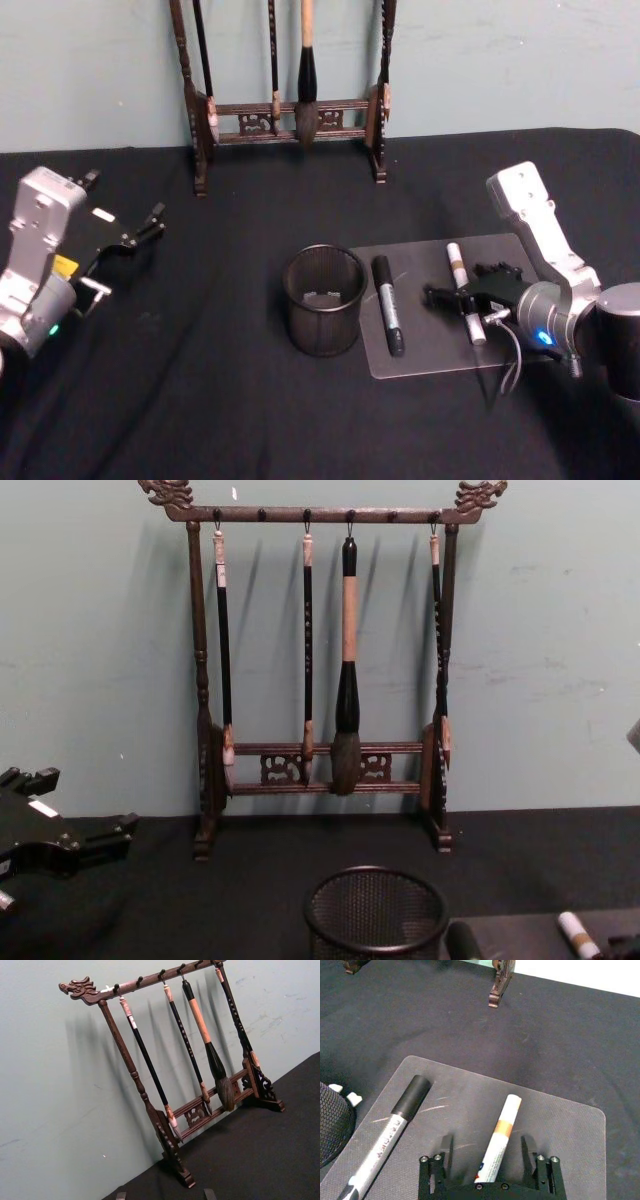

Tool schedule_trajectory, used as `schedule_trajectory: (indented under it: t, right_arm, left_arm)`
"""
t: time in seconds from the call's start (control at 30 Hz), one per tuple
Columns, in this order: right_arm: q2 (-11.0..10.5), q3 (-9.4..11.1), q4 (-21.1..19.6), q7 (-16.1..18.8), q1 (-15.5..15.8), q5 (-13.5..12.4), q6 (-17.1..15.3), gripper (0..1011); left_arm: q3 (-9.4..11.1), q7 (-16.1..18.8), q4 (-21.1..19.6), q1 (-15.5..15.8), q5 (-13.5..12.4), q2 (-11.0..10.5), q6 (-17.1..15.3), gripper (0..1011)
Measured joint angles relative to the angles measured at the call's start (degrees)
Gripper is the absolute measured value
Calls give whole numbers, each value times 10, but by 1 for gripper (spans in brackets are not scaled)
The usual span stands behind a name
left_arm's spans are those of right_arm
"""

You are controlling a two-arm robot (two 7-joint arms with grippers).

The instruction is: Pick up the water-based marker from the table and place it into the pen holder.

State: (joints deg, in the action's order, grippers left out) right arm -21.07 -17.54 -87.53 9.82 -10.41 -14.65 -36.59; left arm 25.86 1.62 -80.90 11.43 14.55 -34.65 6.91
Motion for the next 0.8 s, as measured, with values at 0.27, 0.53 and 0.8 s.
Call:
schedule_trajectory:
  t: [0.27, 0.53, 0.8]
  right_arm:
    - [0, 0, 0, 0, 0, -1, 0, 724]
    - [-1, -1, 0, -1, -1, -1, 0, 651]
    - [-1, -1, 0, -1, -1, -1, 0, 591]
  left_arm:
    - [0, 0, 0, 0, 0, 0, 0, 1001]
    - [0, 0, 0, 0, 0, 0, 0, 1001]
    - [0, 0, 0, 0, 0, 0, 0, 1001]
